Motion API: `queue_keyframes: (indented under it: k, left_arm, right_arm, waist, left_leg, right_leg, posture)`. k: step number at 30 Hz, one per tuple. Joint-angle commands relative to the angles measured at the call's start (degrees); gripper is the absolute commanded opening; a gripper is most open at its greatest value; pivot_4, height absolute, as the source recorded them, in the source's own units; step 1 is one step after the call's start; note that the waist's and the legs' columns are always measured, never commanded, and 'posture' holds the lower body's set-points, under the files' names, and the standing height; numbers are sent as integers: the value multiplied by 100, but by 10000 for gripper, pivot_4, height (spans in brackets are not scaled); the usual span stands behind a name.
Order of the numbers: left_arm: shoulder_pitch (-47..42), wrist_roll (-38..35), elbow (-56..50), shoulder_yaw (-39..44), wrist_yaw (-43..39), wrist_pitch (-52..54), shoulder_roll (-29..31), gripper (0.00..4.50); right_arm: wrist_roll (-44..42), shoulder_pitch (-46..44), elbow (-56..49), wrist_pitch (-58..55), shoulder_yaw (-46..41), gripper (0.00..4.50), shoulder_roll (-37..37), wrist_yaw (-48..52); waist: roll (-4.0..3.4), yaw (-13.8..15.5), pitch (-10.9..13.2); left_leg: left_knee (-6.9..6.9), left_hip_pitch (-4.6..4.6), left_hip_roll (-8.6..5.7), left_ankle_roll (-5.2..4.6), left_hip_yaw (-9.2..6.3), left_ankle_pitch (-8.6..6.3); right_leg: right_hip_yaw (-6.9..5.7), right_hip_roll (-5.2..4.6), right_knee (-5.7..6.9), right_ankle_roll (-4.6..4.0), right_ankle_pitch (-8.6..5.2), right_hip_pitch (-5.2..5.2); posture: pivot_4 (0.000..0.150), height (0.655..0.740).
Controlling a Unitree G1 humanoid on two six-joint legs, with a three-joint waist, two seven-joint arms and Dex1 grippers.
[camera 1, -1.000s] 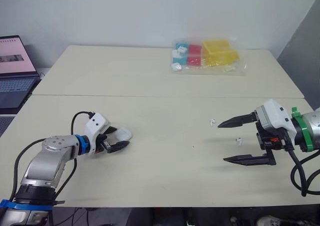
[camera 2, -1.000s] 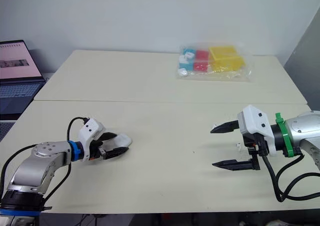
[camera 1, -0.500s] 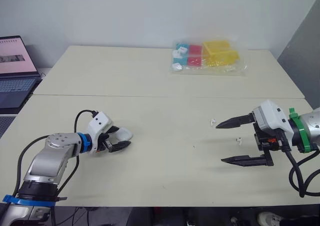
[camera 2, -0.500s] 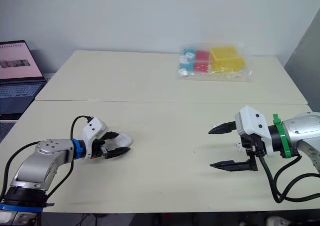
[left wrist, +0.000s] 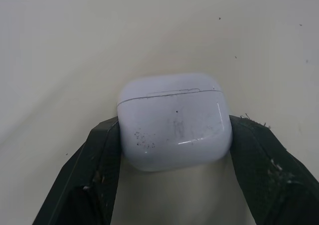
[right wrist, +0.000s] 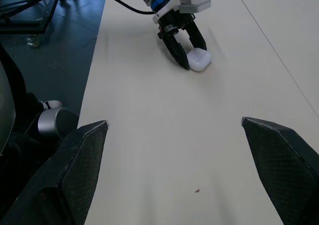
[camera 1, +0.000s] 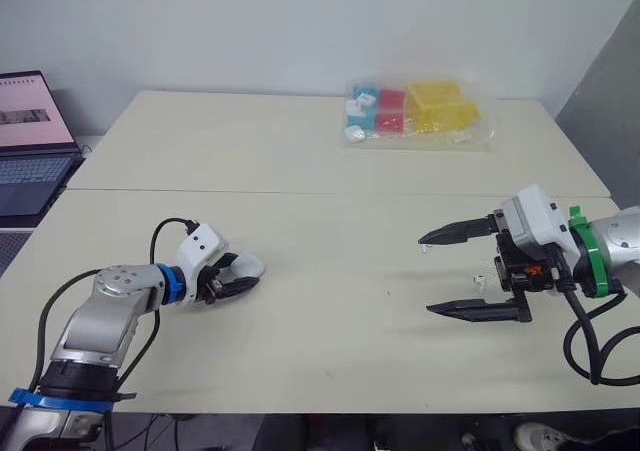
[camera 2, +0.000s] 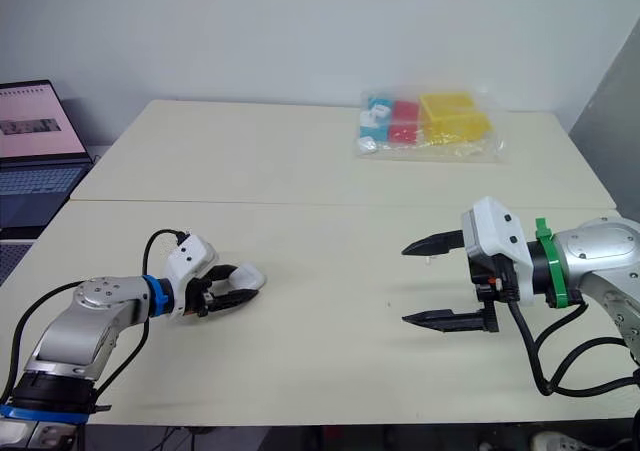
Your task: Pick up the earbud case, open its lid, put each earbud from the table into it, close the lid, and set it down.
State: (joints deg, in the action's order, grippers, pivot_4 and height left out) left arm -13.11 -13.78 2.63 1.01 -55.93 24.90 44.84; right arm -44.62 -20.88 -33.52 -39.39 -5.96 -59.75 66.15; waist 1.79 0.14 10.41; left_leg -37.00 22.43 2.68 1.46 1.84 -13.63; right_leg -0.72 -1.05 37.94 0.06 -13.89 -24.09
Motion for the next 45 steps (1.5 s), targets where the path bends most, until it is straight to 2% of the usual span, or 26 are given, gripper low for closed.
queue_keyframes:
  k: [1,6,10,13,16,19,22,25,31,45]
  left_arm:
    - [175,-52,-173,-204,-474,-573,-26,28153]
    - [-43,-216,-929,-675,-996,-1199,-353,28153]
    - [-319,-59,-1145,-1039,-789,-1695,-952,28153]
    - [-518,258,-1064,-1324,-723,-2311,-1273,28153]
    - [-760,505,-861,-1431,-587,-2789,-1461,28153]
    - [-824,514,-788,-1450,-623,-2974,-1493,28153]
    - [-923,541,-686,-1477,-616,-3302,-1559,28153]
    - [-937,414,-662,-1478,-650,-3414,-1652,28153]
    - [-920,479,-595,-1565,-649,-3784,-1723,28153]
    - [-1030,632,-586,-1710,-539,-4085,-1857,28153]
  right_arm:
    - [-108,76,-36,-18,-252,45000,-51,-28]
    - [-359,331,22,-479,-557,45000,-40,-418]
    - [-73,513,7,-945,-383,45000,-34,-1154]
    - [-426,470,-10,-1529,-402,45000,182,-1694]
    - [-901,212,-24,-2198,-368,45000,709,-2493]
    - [-1205,16,8,-2692,-355,45000,1010,-2967]
    - [-2131,-196,324,-3392,-409,45000,1579,-3587]
    - [-2480,-340,612,-3847,-318,45000,1933,-4047]
    - [-3372,-393,947,-3988,-411,45000,2311,-4624]
    - [-3501,-575,1340,-3966,-40,45000,2420,-4922]
  waist:
    - [0,-1,0]
    - [1,44,1]
    - [3,45,0]
    - [3,35,0]
    - [3,-18,0]
    - [2,-23,0]
    - [3,-31,0]
    - [3,-25,0]
    - [2,-27,0]
    - [2,-31,0]
  left_leg:
    - [0,1,0,0,0,0]
    - [-1,20,-4,0,0,0]
    - [-7,23,-3,0,-2,0]
    - [-8,19,-10,-1,-1,1]
    - [-7,18,-11,-1,1,1]
    - [-6,16,-2,-1,-5,1]
    - [-4,14,4,-1,-6,1]
    - [-5,17,3,-1,-6,1]
    - [-7,28,0,-1,-7,0]
    - [-6,27,2,-1,-9,0]
  right_leg:
    - [1,-1,0,0,0,-1]
    - [-4,-1,-7,2,-1,-7]
    - [-4,2,-4,6,2,-7]
    - [-3,10,1,6,3,-6]
    - [3,46,2,5,3,-7]
    - [2,68,4,2,5,-7]
    - [2,77,3,1,5,-7]
    - [4,77,3,1,5,-7]
    - [6,76,-4,2,5,-10]
    - [6,82,-2,2,5,-10]
  posture:
    - [1500,7359]
    - [1500,7359]
    - [1500,7359]
    - [1500,7359]
    - [1500,7359]
    - [1500,7359]
    - [1500,7359]
    - [1500,7359]
    - [1500,7359]
    - [1500,7359]
